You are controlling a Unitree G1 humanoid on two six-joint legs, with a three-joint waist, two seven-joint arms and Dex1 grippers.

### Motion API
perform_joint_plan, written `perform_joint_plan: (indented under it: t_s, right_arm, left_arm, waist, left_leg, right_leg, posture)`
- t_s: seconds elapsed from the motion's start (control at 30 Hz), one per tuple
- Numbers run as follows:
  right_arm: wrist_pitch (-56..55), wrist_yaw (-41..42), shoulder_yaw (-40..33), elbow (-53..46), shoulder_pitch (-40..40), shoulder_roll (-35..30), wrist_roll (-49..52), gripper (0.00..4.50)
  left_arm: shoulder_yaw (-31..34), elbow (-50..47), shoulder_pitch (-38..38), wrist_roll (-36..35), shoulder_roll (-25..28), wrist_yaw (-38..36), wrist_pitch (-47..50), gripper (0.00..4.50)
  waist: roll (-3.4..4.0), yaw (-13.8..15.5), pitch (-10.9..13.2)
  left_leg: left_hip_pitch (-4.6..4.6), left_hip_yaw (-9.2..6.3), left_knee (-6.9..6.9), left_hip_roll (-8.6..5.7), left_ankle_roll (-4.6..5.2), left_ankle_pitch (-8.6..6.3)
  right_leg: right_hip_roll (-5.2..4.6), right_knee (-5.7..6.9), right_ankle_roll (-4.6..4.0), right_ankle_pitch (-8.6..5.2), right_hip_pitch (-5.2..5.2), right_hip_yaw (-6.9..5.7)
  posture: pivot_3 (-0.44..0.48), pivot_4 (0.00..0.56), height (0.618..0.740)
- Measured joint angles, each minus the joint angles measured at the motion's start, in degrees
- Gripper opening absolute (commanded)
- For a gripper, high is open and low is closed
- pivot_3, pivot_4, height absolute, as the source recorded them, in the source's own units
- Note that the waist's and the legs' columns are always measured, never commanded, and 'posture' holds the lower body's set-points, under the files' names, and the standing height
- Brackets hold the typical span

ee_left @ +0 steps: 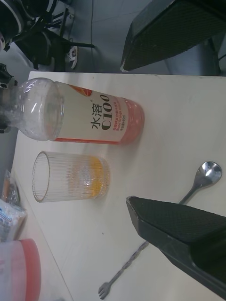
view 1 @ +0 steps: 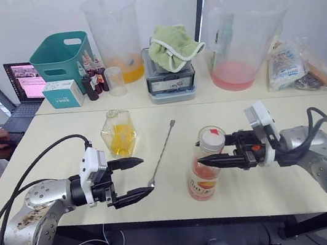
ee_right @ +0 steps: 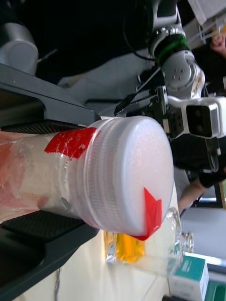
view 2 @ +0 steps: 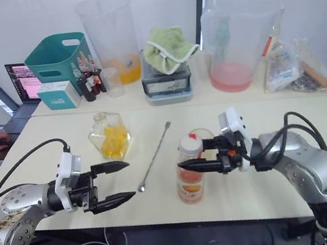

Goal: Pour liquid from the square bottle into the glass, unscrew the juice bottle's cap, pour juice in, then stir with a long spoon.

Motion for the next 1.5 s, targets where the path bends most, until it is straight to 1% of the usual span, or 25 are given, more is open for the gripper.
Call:
perform_joint_plan:
  t_s: [0.1,0.13,0.17,0.27,0.33,0.4,0.5,0.57,0.77,0.83,1.0,1.03,1.1,1.17,1.2,1.27,1.33,1.43,1.5]
  right_arm:
    - [2.1,-7.9,-2.3,-7.2,2.5,1.6,2.4,1.57]
    - [2.8,-12.2,-3.2,-10.1,3.4,2.8,3.4,1.57]
    - [3.7,-18.3,-3.9,-14.4,4.6,4.8,4.2,1.57]
    - [7.2,-32.6,-3.5,-23.0,7.1,7.9,4.6,1.57]
    - [9.5,-41.8,-1.7,-27.5,8.5,8.3,3.2,1.57]
    - [10.7,-49.4,-0.7,-29.1,10.7,7.8,3.5,1.57]
    - [10.5,-57.5,1.7,-29.1,12.5,6.2,3.6,1.57]
    - [8.6,-62.0,5.1,-29.6,13.5,6.3,2.0,1.57]
    - [4.3,-69.2,11.5,-31.6,16.6,7.2,-2.8,1.57]
    - [4.1,-70.5,12.4,-32.0,17.0,8.0,-3.7,2.65]
    - [4.3,-70.1,14.2,-30.7,16.9,8.9,-3.2,4.35]
    - [4.3,-69.7,14.0,-30.6,16.5,8.7,-2.8,4.43]
    - [4.3,-67.5,11.8,-30.4,15.4,6.7,-0.8,4.43]
    - [4.3,-63.1,7.1,-29.8,14.7,3.2,2.8,4.43]
    - [4.4,-59.6,4.0,-28.7,14.0,0.8,5.3,4.43]
    - [4.5,-53.6,0.8,-26.4,12.6,-2.3,8.4,4.43]
    - [4.5,-44.8,-1.3,-22.5,12.0,-6.2,10.6,4.43]
    - [4.3,-30.7,-2.7,-14.8,10.9,-9.3,12.1,4.43]
    - [3.6,-23.8,-2.9,-11.6,10.2,-10.7,11.3,4.43]
  left_arm:
    - [-0.3,0.1,-0.5,0.0,-0.4,0.0,0.0,4.5]
    - [-0.6,0.2,-1.0,0.1,-0.8,0.0,-0.1,4.5]
    - [-0.8,0.4,-1.5,0.1,-1.2,0.0,-0.2,4.5]
    - [-1.4,1.8,-2.7,0.1,-1.8,-0.2,-0.3,4.5]
    - [-1.8,2.5,-3.0,0.2,-2.2,-0.3,-0.4,4.5]
    - [-2.6,3.2,-3.7,0.4,-2.9,-0.4,-0.5,4.5]
    - [-3.5,4.7,-4.5,0.7,-3.4,-0.8,-0.6,4.5]
    - [-4.2,5.4,-5.2,1.3,-3.7,-1.3,-1.0,4.5]
    - [-4.9,7.2,-6.8,2.3,-4.0,-2.0,-1.8,4.5]
    - [-4.9,7.4,-6.9,2.4,-4.0,-2.2,-1.9,4.5]
    - [-4.9,7.5,-7.0,2.4,-4.0,-2.5,-1.9,4.5]
    - [-4.9,7.5,-7.0,2.4,-4.0,-2.5,-1.9,4.5]
    - [-4.9,7.4,-7.0,2.4,-4.0,-2.5,-1.9,4.5]
    - [-4.9,7.4,-7.0,2.4,-4.0,-2.4,-1.9,4.5]
    - [-4.8,7.3,-7.0,2.4,-4.0,-2.4,-1.8,4.5]
    - [-4.8,7.3,-7.0,2.4,-4.0,-2.2,-1.8,4.5]
    - [-4.8,7.3,-7.0,2.4,-4.0,-2.2,-1.8,4.5]
    - [-4.7,7.1,-7.0,2.4,-3.9,-1.6,-1.6,4.5]
    - [-4.5,6.8,-6.9,2.4,-3.7,-1.3,-1.6,4.5]
  waist:
    - [0.0,-0.1,0.0]
    - [0.0,-0.1,0.0]
    - [0.0,-0.1,0.0]
    - [0.0,-0.1,0.0]
    - [0.0,-0.1,0.0]
    - [0.0,0.0,0.0]
    - [-0.01,-0.1,0.0]
    - [0.0,-0.1,0.0]
    - [-0.03,-0.3,0.0]
    - [-0.04,-0.3,0.0]
    - [-0.05,-0.3,0.0]
    - [-0.05,-0.2,0.0]
    - [-0.04,-0.2,0.0]
    - [-0.05,-0.2,0.0]
    - [-0.05,-0.1,0.0]
    - [-0.05,-0.1,0.0]
    - [-0.05,-0.1,0.0]
    - [-0.06,-0.1,0.0]
    - [-0.06,-0.1,0.0]
  left_leg:
    - [0.0,-0.05,0.0,0.0,0.0,0.0]
    - [0.0,-0.05,0.0,0.0,0.0,0.0]
    - [0.0,-0.09,0.0,0.0,0.0,0.0]
    - [-0.03,-0.13,0.0,-0.01,-0.02,0.01]
    - [-0.03,-0.13,0.0,-0.02,-0.03,0.02]
    - [-0.02,-0.14,0.0,-0.02,-0.04,0.02]
    - [-0.02,-0.13,0.0,-0.01,-0.04,0.03]
    - [0.0,-0.14,0.0,-0.01,-0.04,0.03]
    - [0.06,-0.19,0.0,-0.01,-0.03,0.03]
    - [0.08,-0.18,0.0,0.0,-0.03,0.03]
    - [0.03,-0.19,0.0,0.0,-0.03,0.04]
    - [0.02,-0.19,0.0,-0.01,-0.03,0.04]
    - [0.01,-0.19,0.0,-0.01,-0.03,0.04]
    - [0.01,-0.19,0.01,-0.01,-0.03,0.04]
    - [0.01,-0.19,0.01,-0.01,-0.02,0.04]
    - [0.03,-0.2,0.01,0.0,-0.02,0.04]
    - [0.02,-0.22,0.0,0.0,-0.01,0.04]
    - [0.0,-0.23,0.01,-0.01,-0.01,0.04]
    - [0.01,-0.23,0.01,-0.01,-0.01,0.04]
  right_leg:
    - [0.01,0.02,0.0,0.0,0.0,-0.02]
    - [0.01,0.02,0.0,0.0,0.0,-0.02]
    - [0.01,0.06,0.0,0.0,0.0,-0.06]
    - [0.01,0.04,0.0,0.0,-0.01,-0.1]
    - [0.0,0.04,-0.01,0.0,0.0,-0.1]
    - [-0.01,0.03,-0.02,0.0,0.01,-0.1]
    - [0.0,0.02,-0.03,0.01,0.0,-0.1]
    - [0.0,0.04,-0.05,0.0,0.0,-0.1]
    - [0.02,0.04,-0.06,-0.01,0.05,-0.12]
    - [0.02,0.04,-0.06,-0.01,0.08,-0.12]
    - [0.02,0.05,-0.07,-0.01,0.05,-0.12]
    - [0.01,0.05,-0.07,-0.01,0.04,-0.12]
    - [0.01,0.04,-0.07,-0.01,0.04,-0.13]
    - [0.0,0.02,-0.07,-0.01,0.08,-0.15]
    - [0.01,0.02,-0.07,0.0,0.08,-0.15]
    - [0.01,0.02,-0.07,0.0,0.1,-0.17]
    - [0.02,0.01,-0.07,0.0,0.1,-0.19]
    - [0.01,0.0,-0.07,0.0,0.11,-0.21]
    - [0.01,0.0,-0.07,0.0,0.1,-0.22]
  posture:
    - [0.0,0.15,0.74]
    - [0.0,0.15,0.74]
    - [0.0,0.15,0.74]
    - [0.0,0.15,0.74]
    - [0.0,0.15,0.74]
    - [0.0,0.15,0.74]
    - [0.0,0.15,0.74]
    - [0.0,0.15,0.74]
    - [0.0,0.15,0.74]
    - [0.0,0.15,0.74]
    - [0.0,0.15,0.74]
    - [0.0,0.15,0.74]
    - [0.0,0.15,0.74]
    - [0.0,0.15,0.74]
    - [0.0,0.15,0.74]
    - [0.0,0.15,0.74]
    - [0.0,0.15,0.74]
    - [0.0,0.15,0.74]
    - [0.0,0.15,0.74]
